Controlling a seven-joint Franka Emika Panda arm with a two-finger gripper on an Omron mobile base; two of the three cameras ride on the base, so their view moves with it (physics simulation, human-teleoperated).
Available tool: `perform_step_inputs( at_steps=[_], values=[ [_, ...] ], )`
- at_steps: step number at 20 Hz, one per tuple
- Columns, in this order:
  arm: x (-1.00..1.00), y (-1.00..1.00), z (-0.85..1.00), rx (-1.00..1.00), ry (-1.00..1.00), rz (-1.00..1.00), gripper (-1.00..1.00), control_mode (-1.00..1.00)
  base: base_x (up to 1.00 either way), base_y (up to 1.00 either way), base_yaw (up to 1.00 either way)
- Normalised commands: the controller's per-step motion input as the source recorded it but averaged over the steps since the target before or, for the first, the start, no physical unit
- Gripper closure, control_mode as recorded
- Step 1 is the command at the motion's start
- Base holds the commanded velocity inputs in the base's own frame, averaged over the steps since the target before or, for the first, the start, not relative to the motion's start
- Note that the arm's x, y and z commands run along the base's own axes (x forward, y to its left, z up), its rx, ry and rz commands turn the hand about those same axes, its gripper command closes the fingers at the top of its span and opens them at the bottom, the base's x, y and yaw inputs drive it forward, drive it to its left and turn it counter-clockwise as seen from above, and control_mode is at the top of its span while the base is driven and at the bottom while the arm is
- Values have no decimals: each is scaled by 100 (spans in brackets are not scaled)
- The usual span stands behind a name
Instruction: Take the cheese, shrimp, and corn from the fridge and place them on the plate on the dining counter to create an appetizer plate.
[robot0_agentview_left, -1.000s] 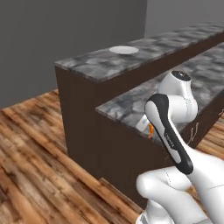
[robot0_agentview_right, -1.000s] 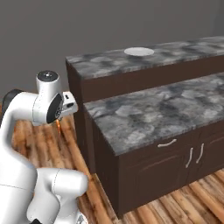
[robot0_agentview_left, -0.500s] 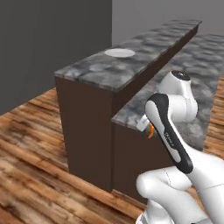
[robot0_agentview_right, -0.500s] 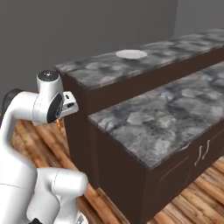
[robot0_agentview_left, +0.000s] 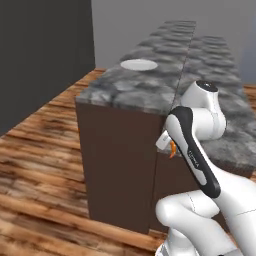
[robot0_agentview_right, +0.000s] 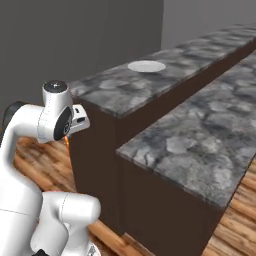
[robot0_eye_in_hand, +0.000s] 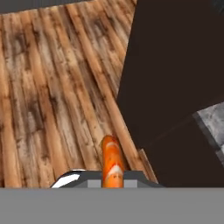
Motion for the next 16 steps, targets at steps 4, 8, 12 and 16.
perform_step_inputs(
  at_steps=[4,8,12,16],
  values=[
    [0,0,0,0,0,0,100,100,18,100,-38],
    [0,0,0,0,0,0,100,100,7,100,-37],
    [0,0,0,0,0,0,100,100,2,100,-37],
    [0,0,0,0,0,0,100,100,0,100,-36]
  ],
)
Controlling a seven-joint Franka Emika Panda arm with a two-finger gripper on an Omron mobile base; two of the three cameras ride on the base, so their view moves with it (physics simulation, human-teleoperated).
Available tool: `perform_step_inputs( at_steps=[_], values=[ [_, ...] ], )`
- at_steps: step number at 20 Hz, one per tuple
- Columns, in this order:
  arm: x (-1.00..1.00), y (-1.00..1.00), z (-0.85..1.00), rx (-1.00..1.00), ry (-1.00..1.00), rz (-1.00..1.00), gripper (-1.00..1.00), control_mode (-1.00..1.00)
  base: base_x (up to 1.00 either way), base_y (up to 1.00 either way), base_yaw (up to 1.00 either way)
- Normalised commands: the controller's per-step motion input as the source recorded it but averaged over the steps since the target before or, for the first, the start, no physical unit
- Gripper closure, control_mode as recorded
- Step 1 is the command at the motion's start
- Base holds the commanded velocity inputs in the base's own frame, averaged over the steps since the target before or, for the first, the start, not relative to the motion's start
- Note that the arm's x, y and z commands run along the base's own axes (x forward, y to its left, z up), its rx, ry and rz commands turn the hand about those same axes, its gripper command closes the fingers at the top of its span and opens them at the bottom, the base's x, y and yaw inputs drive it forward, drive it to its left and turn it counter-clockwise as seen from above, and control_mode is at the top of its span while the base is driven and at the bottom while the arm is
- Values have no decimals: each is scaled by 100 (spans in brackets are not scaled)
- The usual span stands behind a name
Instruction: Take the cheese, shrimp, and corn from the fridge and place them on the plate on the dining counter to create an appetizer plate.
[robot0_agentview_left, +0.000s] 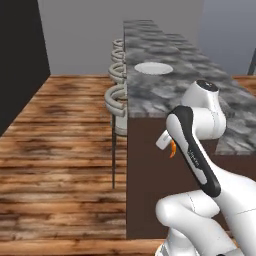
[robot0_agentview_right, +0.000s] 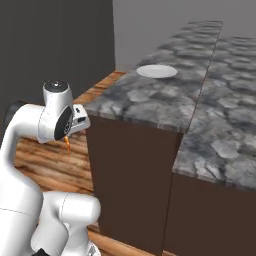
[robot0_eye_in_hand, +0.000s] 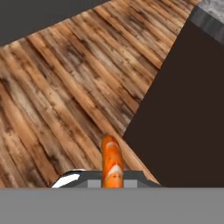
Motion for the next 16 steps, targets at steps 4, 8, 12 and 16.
perform_step_inputs(
  at_steps=[4,8,12,16],
  values=[
    [0,0,0,0,0,0,100,100,0,100,-37],
    [0,0,0,0,0,0,100,100,0,100,-39],
    [0,0,0,0,0,0,100,100,0,100,-40],
    [0,0,0,0,0,0,100,100,13,100,-44]
  ],
)
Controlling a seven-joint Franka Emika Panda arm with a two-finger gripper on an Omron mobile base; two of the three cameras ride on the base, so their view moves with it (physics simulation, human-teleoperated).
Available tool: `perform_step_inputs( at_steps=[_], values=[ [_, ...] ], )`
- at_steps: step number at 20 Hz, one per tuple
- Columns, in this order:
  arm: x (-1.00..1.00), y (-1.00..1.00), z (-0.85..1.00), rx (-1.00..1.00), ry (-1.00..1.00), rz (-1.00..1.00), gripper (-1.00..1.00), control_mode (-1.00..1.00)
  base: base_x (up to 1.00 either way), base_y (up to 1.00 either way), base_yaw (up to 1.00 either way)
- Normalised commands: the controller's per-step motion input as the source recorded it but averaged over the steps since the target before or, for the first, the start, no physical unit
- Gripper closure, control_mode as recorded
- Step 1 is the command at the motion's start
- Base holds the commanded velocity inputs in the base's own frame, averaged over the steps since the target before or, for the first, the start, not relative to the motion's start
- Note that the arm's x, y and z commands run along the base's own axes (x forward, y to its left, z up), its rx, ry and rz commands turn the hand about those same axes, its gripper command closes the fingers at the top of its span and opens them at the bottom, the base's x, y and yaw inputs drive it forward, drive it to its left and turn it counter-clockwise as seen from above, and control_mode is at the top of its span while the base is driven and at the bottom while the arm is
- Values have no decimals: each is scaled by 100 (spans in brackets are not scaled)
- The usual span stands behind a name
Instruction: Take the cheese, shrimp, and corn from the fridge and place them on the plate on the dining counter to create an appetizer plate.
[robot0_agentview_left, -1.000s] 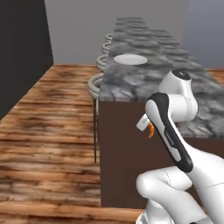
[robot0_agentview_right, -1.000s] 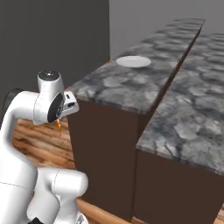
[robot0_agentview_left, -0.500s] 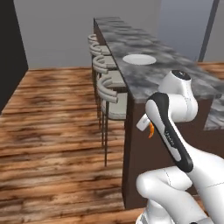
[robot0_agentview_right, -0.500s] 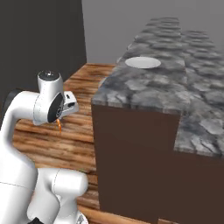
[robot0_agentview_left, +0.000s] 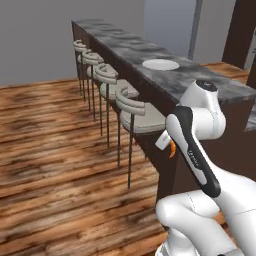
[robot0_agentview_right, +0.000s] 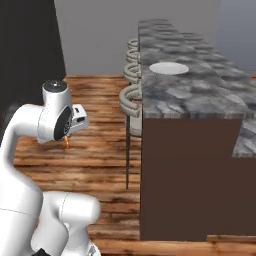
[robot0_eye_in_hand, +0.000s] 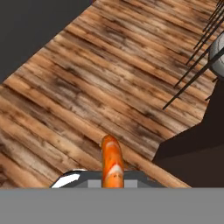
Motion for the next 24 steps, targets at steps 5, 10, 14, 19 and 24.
perform_step_inputs(
  at_steps=[5,10,14,19,24],
  values=[
    [0,0,0,0,0,0,100,100,37,99,-53],
    [0,0,0,0,0,0,100,100,45,94,-58],
    [0,0,0,0,0,0,100,100,49,88,-60],
    [0,0,0,0,0,0,100,100,46,89,-61],
    [0,0,0,0,0,0,100,100,31,89,-60]
  ],
)
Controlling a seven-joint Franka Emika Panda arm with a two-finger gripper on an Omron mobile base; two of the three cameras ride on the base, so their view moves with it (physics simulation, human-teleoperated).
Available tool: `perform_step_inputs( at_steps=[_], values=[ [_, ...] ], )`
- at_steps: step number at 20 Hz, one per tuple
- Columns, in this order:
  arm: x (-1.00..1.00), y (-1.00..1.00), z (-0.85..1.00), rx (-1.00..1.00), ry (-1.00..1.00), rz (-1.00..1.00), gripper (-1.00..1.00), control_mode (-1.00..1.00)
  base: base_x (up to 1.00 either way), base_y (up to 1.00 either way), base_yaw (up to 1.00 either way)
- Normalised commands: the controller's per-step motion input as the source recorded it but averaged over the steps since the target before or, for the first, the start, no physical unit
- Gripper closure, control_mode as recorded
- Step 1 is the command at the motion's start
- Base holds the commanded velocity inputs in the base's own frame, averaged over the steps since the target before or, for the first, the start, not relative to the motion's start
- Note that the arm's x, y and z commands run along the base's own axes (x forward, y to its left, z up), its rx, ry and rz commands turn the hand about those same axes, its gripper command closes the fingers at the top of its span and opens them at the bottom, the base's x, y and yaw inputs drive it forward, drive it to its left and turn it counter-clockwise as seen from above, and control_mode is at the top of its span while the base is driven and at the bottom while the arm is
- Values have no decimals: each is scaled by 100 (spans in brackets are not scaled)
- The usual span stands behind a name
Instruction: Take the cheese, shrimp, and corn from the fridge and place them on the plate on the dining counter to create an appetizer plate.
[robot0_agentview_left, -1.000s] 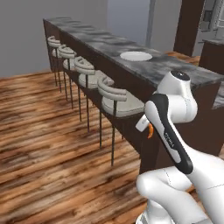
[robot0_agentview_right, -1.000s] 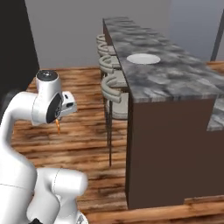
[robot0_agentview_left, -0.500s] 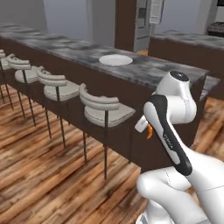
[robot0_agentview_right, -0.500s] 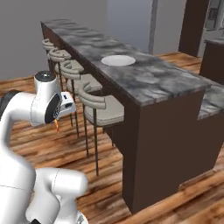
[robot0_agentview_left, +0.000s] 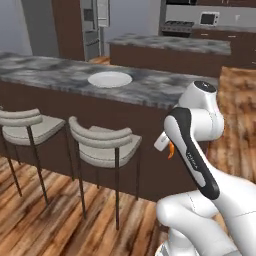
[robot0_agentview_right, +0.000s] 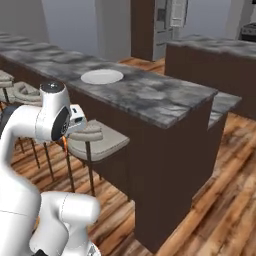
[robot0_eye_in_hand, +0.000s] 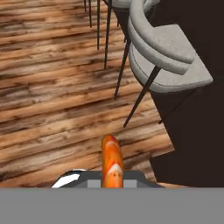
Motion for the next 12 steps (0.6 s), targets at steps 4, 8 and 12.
perform_step_inputs(
  at_steps=[4,8,12],
  values=[
    [0,0,0,0,0,0,100,100,12,92,-59],
    [0,0,0,0,0,0,100,100,0,95,-57],
    [0,0,0,0,0,0,100,100,0,96,-56]
  ],
)
